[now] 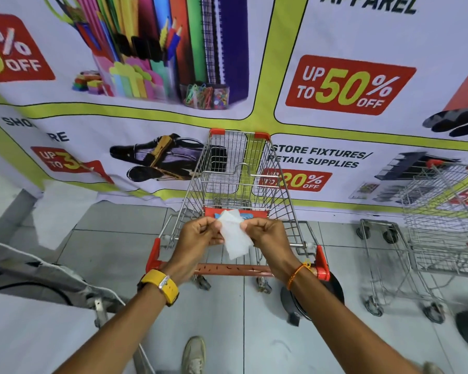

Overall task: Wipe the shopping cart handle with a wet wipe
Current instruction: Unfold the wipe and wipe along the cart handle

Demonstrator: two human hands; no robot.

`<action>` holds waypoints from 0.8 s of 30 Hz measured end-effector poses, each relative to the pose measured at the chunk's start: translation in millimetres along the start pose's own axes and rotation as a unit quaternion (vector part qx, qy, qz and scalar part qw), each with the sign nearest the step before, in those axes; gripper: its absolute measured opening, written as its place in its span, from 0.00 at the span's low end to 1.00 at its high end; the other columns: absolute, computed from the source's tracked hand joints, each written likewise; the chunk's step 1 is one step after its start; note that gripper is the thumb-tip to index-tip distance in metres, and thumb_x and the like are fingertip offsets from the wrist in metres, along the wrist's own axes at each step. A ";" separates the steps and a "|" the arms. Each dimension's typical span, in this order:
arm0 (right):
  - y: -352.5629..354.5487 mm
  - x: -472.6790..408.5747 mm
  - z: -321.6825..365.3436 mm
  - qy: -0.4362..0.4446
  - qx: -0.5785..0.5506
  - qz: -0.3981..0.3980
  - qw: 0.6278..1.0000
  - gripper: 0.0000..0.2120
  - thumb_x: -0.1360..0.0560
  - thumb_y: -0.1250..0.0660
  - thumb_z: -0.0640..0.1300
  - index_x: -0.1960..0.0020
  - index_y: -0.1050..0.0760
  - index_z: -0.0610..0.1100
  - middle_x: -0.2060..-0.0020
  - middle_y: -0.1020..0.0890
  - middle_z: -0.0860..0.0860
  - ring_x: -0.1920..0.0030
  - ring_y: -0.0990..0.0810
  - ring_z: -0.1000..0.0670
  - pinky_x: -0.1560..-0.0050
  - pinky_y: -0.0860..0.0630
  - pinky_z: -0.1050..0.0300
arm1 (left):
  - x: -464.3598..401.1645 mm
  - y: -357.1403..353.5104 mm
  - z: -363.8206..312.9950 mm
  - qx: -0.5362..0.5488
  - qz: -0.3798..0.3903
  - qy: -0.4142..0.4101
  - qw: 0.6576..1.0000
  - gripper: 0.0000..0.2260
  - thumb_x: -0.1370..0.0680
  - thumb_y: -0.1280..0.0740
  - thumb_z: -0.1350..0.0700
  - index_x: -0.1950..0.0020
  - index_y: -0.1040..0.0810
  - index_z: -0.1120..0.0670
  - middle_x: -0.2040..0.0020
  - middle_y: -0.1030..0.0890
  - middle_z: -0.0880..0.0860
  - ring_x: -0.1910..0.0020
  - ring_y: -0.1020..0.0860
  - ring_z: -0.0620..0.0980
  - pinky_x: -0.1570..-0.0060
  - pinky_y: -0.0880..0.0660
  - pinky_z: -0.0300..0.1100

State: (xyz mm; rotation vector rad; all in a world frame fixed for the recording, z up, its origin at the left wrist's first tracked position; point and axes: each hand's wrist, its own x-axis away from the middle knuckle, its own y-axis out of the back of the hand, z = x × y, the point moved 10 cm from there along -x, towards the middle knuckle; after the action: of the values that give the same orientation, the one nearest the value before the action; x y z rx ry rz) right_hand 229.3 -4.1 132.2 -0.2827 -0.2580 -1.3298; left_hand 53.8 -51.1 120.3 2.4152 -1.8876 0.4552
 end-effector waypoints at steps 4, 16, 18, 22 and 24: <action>14.1 7.1 -14.5 -0.023 -0.050 -0.028 0.998 0.04 0.23 0.30 0.35 0.53 0.17 0.36 0.57 0.12 0.42 0.57 0.13 0.45 0.59 0.15 0.55 | 11.2 24.5 11.4 -0.034 0.008 0.020 0.999 0.07 0.21 0.32 0.55 0.51 0.18 0.58 0.58 0.13 0.54 0.59 0.14 0.49 0.57 0.18 0.38; 73.9 62.1 -65.9 -0.013 0.134 -0.200 0.971 0.05 0.24 0.28 0.39 0.59 0.17 0.43 0.63 0.14 0.49 0.58 0.16 0.48 0.55 0.18 0.55 | 53.7 85.2 69.0 -0.166 -0.061 0.100 0.979 0.12 0.20 0.34 0.64 0.63 0.21 0.55 0.72 0.18 0.51 0.71 0.18 0.51 0.70 0.21 0.39; 73.4 63.9 -58.9 0.036 0.222 -0.210 0.952 0.04 0.25 0.27 0.39 0.58 0.16 0.43 0.62 0.14 0.50 0.60 0.17 0.50 0.53 0.18 0.52 | 54.6 82.5 72.3 -0.189 -0.071 0.088 0.975 0.11 0.20 0.33 0.64 0.62 0.20 0.55 0.72 0.19 0.50 0.72 0.18 0.50 0.70 0.21 0.38; 67.5 65.8 -46.3 0.116 0.379 -0.238 0.886 0.02 0.28 0.25 0.36 0.57 0.16 0.42 0.58 0.15 0.45 0.60 0.20 0.47 0.56 0.23 0.54 | 47.6 73.1 65.6 -0.217 -0.086 0.054 0.971 0.08 0.22 0.31 0.65 0.61 0.19 0.58 0.74 0.18 0.49 0.75 0.19 0.44 0.72 0.21 0.34; 63.0 63.7 -45.6 0.138 0.420 -0.238 0.865 0.07 0.29 0.25 0.34 0.52 0.17 0.42 0.54 0.17 0.44 0.55 0.20 0.42 0.55 0.20 0.49 | 42.2 65.0 61.1 -0.237 -0.081 0.043 0.967 0.08 0.23 0.30 0.64 0.61 0.19 0.57 0.75 0.18 0.48 0.75 0.19 0.43 0.72 0.21 0.34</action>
State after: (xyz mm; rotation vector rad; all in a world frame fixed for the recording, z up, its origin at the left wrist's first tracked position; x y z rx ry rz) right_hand 305.8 -64.6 107.9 0.7536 -0.6630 -1.5861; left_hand 13.2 -120.5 63.2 2.1623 -1.5296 0.0821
